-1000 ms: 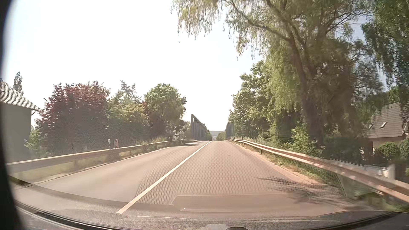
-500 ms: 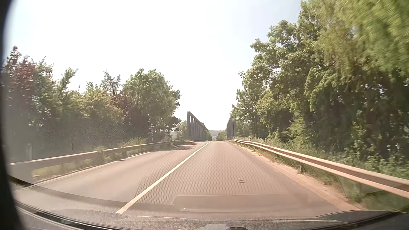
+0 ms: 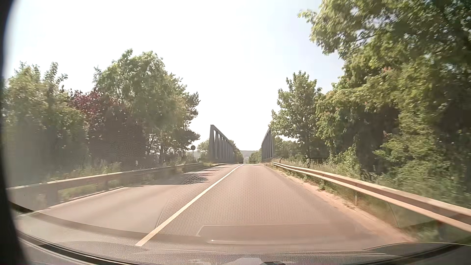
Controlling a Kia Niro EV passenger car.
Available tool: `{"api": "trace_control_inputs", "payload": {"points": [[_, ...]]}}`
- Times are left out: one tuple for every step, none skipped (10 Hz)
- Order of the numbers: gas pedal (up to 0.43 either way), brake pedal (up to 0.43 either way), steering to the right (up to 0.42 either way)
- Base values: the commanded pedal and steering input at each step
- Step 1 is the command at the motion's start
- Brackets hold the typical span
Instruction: Follow the waypoints while adhering to traffic rules and regulations
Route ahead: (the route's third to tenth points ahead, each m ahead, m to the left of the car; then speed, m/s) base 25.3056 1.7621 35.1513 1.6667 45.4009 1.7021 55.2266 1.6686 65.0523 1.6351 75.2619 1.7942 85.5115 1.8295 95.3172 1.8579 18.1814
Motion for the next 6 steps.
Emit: {"api": "trace_control_inputs", "payload": {"points": [[0.220, 0.000, 0.000], [0.220, 0.000, 0.000], [0.228, 0.000, 0.000], [0.240, 0.000, 0.000], [0.240, 0.000, 0.000], [0.248, 0.000, 0.000]]}}
